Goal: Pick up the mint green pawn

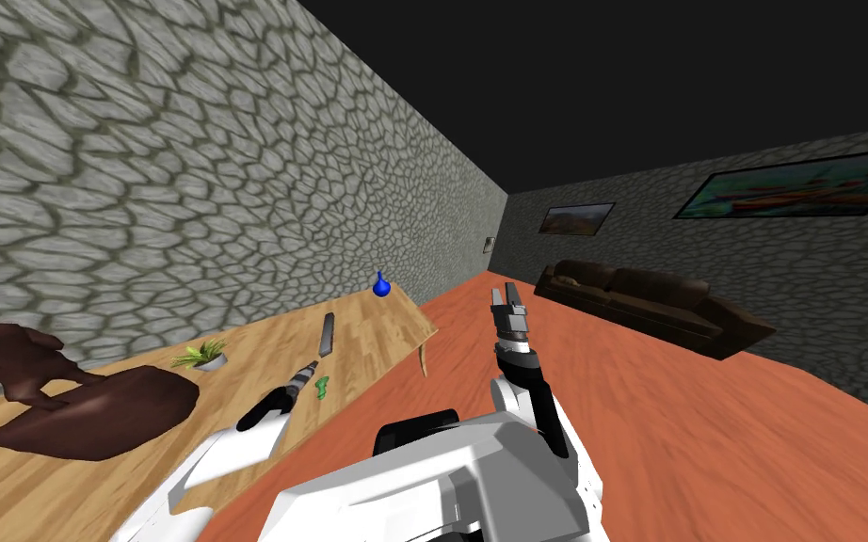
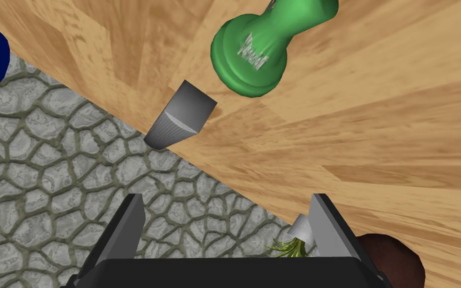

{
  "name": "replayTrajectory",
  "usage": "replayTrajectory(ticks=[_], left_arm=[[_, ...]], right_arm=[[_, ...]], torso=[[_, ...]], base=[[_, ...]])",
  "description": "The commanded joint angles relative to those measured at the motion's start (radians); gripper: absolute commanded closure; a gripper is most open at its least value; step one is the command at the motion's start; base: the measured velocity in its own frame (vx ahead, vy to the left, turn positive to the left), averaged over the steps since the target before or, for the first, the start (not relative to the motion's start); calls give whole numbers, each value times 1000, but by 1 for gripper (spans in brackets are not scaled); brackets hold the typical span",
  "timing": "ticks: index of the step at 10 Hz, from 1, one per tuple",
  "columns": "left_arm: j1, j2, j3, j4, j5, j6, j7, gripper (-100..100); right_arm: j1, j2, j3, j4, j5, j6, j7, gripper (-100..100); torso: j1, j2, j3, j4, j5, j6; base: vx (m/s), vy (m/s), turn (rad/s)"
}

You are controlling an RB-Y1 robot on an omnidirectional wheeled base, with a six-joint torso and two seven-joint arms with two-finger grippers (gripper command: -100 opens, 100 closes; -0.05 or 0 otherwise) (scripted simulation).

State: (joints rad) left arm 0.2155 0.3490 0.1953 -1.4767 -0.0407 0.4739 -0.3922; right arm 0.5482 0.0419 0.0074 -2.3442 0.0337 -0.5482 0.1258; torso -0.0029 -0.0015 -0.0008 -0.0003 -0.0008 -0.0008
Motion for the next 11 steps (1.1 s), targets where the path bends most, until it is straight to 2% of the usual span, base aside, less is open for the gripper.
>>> replayTrajectory(ticks=[1, 5, 7, 8, 9, 10, 11], left_arm=[[-19, 1, 0, 29, -6, 20, 0, -100], [-36, -2, -8, 104, -17, 101, 4, -100], [-32, -16, -17, 138, -16, 131, 7, -100], [-37, -11, -13, 140, -19, 110, 7, -100], [-36, -12, -14, 144, -19, 111, 7, 0], [-43, -13, -16, 173, -26, 87, 14, -100], [-47, -14, -17, 193, -31, 72, 18, -100]], right_arm=[[0, 0, 0, 0, 0, 0, 0, 0], [0, 0, 0, 0, 0, 0, 0, 0], [0, 0, 0, 0, 0, 0, 0, 0], [0, 0, 0, 0, 0, 0, 0, 0], [0, 0, 0, 0, 0, 0, 0, 0], [0, 0, 0, 0, 0, 0, 0, 0], [0, 0, 0, 0, 0, 0, 0, 0]], torso=[[0, 0, 0, 0, 0, 0], [0, 0, 0, 0, 0, 0], [0, 0, 0, 0, 0, 0], [-1, 0, 0, 0, 0, -1], [0, 1, 1, 0, 0, -1], [1, 2, 1, 0, 0, -1], [3, 1, 1, 0, 0, -1]], base=[[25, -23, -45], [29, -30, -95], [31, -49, -58], [14, -30, -1], [3, -5, 2], [24, 11, -3], [36, 25, -5]])
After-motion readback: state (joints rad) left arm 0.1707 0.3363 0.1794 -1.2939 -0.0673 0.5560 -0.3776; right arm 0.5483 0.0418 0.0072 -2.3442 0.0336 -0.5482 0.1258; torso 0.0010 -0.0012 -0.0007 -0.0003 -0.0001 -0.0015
